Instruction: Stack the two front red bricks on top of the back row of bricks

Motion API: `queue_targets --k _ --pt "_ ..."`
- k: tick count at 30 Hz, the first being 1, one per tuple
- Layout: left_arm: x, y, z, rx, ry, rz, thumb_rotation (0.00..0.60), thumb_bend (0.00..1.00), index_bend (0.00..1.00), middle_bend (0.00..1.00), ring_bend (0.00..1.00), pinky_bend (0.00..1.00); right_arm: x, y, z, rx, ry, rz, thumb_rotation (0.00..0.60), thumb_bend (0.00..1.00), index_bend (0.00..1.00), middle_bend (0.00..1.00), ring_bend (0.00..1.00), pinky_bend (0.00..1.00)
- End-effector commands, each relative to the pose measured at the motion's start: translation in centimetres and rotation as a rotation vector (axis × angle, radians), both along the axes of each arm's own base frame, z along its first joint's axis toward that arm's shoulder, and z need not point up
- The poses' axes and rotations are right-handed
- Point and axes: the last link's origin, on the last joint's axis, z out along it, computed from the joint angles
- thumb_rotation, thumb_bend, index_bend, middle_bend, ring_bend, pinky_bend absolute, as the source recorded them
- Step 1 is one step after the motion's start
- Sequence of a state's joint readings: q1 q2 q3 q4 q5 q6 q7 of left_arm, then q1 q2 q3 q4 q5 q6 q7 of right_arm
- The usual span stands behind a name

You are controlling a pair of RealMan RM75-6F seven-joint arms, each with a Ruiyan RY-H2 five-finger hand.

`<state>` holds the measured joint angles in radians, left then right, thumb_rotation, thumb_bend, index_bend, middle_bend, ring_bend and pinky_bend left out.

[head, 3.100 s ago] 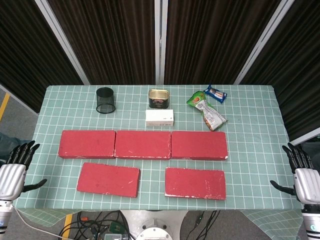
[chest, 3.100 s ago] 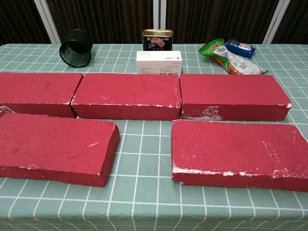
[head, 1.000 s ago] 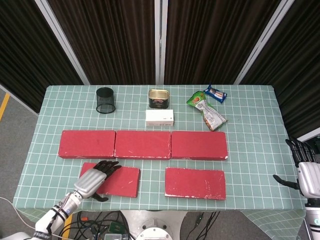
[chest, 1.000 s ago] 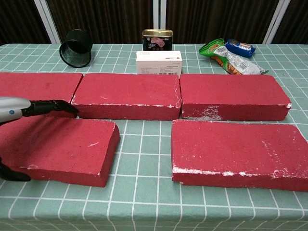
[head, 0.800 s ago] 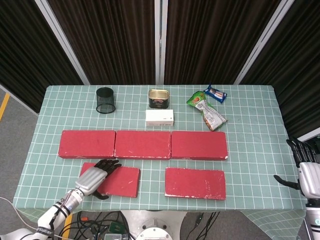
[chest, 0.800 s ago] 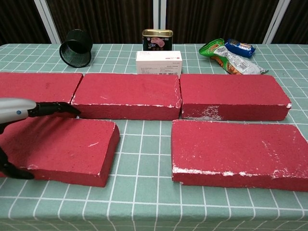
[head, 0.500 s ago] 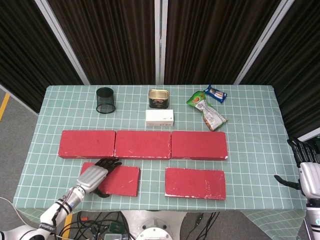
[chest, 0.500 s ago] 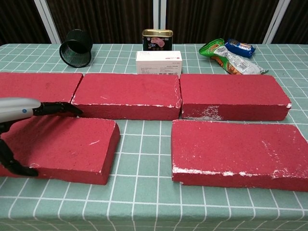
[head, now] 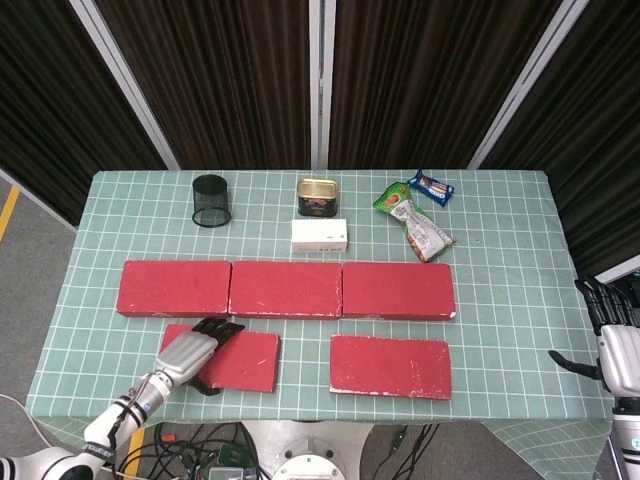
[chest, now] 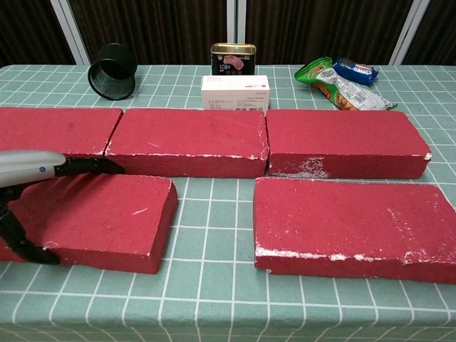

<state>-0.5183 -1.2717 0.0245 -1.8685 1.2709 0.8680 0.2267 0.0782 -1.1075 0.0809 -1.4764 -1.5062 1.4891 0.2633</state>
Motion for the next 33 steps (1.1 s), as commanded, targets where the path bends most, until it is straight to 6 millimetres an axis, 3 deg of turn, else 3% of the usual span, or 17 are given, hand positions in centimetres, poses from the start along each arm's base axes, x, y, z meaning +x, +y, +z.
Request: queue_targets --k 1,14,22,28,33 --pt "0.0 0.0 0.0 0.001 0.002 -0.001 0.6 0.0 0.06 0.12 0.0 0.0 0.0 0.0 0.0 0.001 0.0 0.0 0.6 0.0 0.0 0.0 0.0 0.0" --pt "0.2 -0.4 0.4 0.026 -0.013 -0.013 0.6 0.04 0.12 0.18 0.0 0.0 -0.1 0.0 0.0 0.0 -0.002 -0.003 0.6 0.0 0.0 0.0 0.0 0.0" --pt "1.7 -0.8 3.4 0.093 -0.049 -0.071 0.6 0.04 0.12 0.18 0.0 0.0 0.0 0.0 0.2 -0.008 -0.003 0.001 0.6 0.0 0.0 0.0 0.0 0.0" --pt "3.4 2.8 6.1 0.117 -0.079 -0.079 0.6 0.05 0.12 0.18 0.0 0.0 0.0 -0.1 0.4 -0.015 -0.007 -0.001 0.6 0.0 0.0 0.0 0.0 0.0" --pt "4.0 7.0 6.4 0.14 -0.081 -0.07 0.6 0.05 0.12 0.17 0.0 0.0 0.2 0.0 0.5 -0.02 -0.011 0.002 0.6 0.0 0.0 0.0 0.0 0.0"
